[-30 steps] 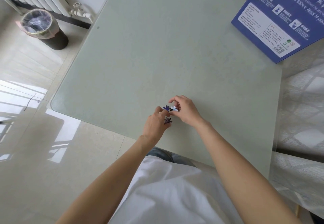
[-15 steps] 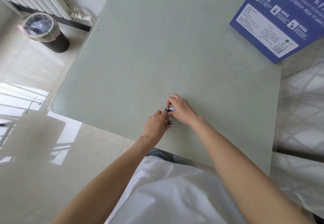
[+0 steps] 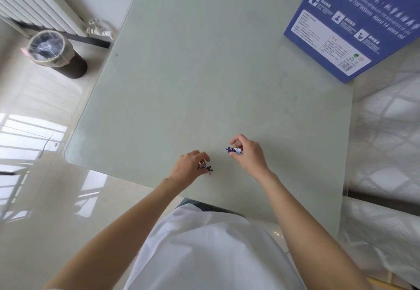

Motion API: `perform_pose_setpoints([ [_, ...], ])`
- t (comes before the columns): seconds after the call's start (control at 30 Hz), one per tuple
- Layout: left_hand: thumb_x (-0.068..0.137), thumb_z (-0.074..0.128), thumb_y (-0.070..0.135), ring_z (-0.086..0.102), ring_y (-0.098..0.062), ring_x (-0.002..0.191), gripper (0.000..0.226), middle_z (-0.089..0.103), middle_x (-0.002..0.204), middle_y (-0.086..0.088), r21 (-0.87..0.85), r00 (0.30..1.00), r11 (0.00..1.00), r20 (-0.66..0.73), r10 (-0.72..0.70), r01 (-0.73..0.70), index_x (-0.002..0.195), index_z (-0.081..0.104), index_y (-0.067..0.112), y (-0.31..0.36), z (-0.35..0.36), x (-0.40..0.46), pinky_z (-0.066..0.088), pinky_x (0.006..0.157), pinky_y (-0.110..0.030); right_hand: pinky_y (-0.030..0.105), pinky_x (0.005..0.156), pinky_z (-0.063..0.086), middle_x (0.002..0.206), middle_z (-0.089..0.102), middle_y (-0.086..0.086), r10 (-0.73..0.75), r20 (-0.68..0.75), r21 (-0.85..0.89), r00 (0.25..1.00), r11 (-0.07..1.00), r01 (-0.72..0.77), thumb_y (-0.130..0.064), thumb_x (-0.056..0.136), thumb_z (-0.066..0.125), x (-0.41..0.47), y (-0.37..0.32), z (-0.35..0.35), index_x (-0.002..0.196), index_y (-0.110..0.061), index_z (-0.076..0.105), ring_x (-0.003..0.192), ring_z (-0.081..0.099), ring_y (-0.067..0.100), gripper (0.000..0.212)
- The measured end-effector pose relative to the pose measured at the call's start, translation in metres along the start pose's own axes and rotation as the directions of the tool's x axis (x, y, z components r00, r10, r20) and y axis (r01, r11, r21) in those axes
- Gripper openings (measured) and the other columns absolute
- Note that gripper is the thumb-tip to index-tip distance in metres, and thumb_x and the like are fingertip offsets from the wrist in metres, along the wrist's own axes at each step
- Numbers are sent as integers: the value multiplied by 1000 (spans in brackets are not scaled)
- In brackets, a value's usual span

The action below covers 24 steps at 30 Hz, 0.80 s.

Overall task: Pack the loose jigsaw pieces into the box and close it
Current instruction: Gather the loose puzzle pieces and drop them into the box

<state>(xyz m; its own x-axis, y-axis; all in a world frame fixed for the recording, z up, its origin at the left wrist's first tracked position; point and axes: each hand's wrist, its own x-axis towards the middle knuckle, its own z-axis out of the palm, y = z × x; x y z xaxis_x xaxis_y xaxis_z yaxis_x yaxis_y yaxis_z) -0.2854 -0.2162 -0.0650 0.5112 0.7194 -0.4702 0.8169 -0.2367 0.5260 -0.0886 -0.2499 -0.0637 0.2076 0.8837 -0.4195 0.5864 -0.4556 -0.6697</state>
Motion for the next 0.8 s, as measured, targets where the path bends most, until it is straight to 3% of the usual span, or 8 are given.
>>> perform_pose_setpoints([
  [0.17,82,67,19,58,-27,86,21,59,100,-6,126,991,986,93,95,-106,101,63,11,8,3,10,39,70,-26,7,57,33,81,60,-5,92,-7,69,996,993,-91,-12,79,69,-4,12,-8,97,-15,62,74,54,13,20],
  [0.43,82,67,15,59,-29,85,19,55,105,-7,88,996,994,74,55,-61,99,63,10,11,5,11,39,70,-24,22,67,43,80,60,-4,105,-21,118,994,988,-102,-9,79,69,-13,21,1,94,-13,64,74,57,15,16],
  [0.6,83,67,17,61,-27,83,16,53,111,-6,65,998,996,23,60,-61,97,64,9,6,10,3,43,72,-25,18,64,40,81,60,-4,82,-34,116,996,990,-78,-8,80,68,-22,21,9,94,-13,64,74,56,14,16],
  [0.8,85,65,19,60,-26,89,28,61,102,-7,104,991,988,-51,122,-117,112,61,14,-2,13,-9,44,74,-29,22,72,45,87,64,1,15,-46,110,999,994,-9,-6,79,69,-34,16,30,94,-12,66,80,59,17,16],
])
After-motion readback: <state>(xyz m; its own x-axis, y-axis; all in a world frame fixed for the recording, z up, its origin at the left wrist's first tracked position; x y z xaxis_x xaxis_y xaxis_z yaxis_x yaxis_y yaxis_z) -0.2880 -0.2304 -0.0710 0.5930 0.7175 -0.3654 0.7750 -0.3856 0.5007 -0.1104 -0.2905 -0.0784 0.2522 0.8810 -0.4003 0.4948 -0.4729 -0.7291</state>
